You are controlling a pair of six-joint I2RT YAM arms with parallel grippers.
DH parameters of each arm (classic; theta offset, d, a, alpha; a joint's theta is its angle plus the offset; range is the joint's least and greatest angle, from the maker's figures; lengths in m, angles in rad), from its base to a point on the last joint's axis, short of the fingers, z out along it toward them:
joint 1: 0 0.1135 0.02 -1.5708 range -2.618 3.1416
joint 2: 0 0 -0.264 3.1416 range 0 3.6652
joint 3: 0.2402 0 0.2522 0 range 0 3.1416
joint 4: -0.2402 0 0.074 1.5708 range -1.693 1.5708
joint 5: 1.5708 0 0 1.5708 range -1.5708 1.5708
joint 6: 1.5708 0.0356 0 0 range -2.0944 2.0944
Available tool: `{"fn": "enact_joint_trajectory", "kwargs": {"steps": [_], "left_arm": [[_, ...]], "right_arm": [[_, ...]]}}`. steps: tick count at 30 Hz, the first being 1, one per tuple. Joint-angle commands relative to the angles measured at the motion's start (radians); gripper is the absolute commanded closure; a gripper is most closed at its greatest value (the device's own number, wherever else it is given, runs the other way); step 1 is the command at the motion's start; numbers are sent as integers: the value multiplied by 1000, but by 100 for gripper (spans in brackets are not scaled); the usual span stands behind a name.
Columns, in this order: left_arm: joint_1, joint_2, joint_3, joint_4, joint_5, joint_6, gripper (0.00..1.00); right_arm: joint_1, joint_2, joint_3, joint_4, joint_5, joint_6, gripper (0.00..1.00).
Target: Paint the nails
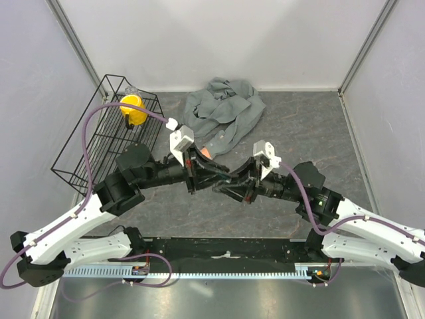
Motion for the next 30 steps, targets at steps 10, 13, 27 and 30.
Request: {"fn": "enact_joint_trajectory", "kwargs": {"steps": [10, 13, 27, 30], "left_arm": [[-233, 296, 240, -264, -1049, -91, 98], [-226, 230, 189, -201, -972, -85, 94], [-97, -158, -49, 23, -261, -51, 14], [-46, -171, -96, 131, -53, -82, 16]], "right_arm": [[258, 159, 112, -140, 967, -111, 100], [255, 115, 66, -91, 887, -129, 100], [117, -130, -40, -37, 185, -64, 100], [97, -131, -35, -3, 57, -25, 100]]}}
